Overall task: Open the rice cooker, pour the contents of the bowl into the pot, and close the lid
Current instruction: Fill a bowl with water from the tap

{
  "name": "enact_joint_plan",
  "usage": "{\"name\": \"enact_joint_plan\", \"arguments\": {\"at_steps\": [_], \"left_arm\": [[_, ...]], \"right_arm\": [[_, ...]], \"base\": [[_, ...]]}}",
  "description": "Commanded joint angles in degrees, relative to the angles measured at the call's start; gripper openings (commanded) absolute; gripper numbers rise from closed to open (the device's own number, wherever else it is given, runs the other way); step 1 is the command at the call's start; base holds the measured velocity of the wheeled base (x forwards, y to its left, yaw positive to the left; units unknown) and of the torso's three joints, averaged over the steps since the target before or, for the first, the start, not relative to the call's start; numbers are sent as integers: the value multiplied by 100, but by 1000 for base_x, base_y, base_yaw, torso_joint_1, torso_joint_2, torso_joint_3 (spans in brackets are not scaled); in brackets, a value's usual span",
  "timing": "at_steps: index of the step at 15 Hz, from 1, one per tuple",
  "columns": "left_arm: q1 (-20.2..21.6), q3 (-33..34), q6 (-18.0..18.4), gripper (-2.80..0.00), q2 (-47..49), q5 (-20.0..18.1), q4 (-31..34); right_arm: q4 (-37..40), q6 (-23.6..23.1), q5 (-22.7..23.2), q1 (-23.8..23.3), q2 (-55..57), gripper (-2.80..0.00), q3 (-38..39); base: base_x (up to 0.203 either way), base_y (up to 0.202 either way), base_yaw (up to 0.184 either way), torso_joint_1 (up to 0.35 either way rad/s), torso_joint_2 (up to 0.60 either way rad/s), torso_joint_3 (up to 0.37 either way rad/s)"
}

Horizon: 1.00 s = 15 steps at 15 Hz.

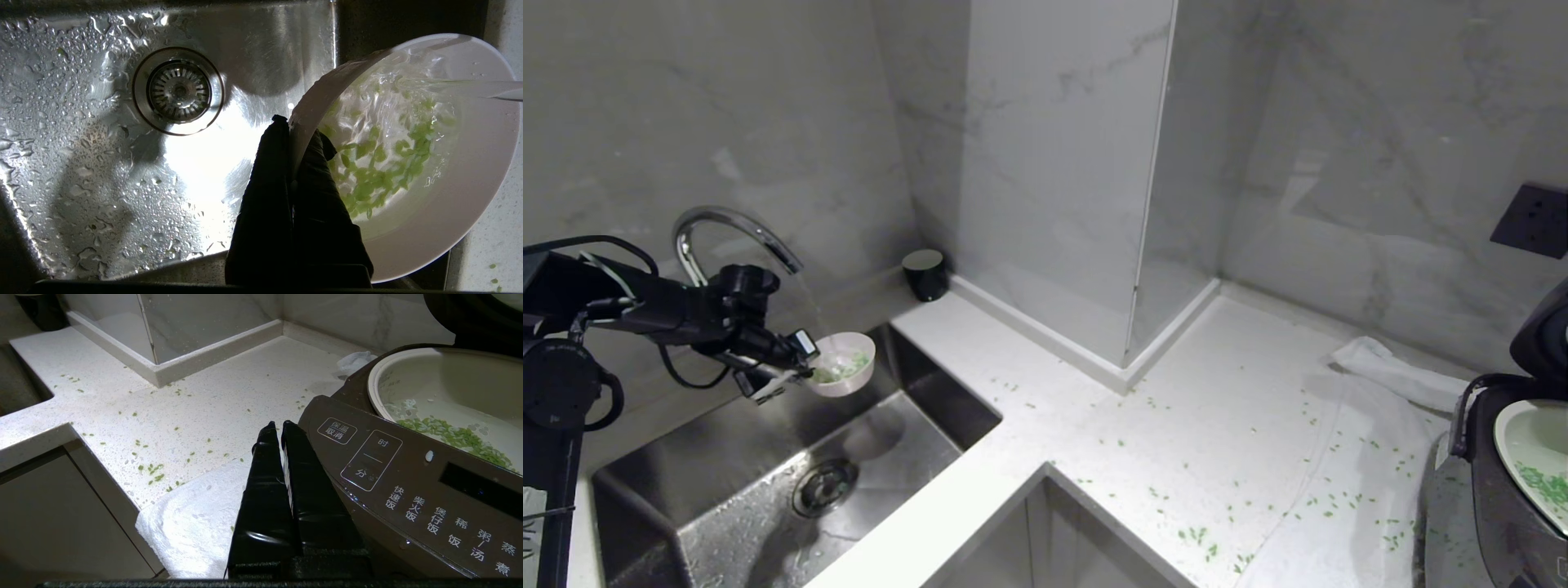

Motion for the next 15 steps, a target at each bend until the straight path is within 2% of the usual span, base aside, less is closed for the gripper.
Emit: {"name": "enact_joint_plan", "arguments": {"at_steps": [1,15], "left_arm": [[-25,23,-22,-280,0,0,10],[-35,51,-31,-280,-52,0,25]], "right_arm": [[0,-4,2,2,7,-280,1],[0,-4,2,2,7,-280,1]], "base": [[0,0,0,0,0,0],[0,0,0,0,0,0]]}}
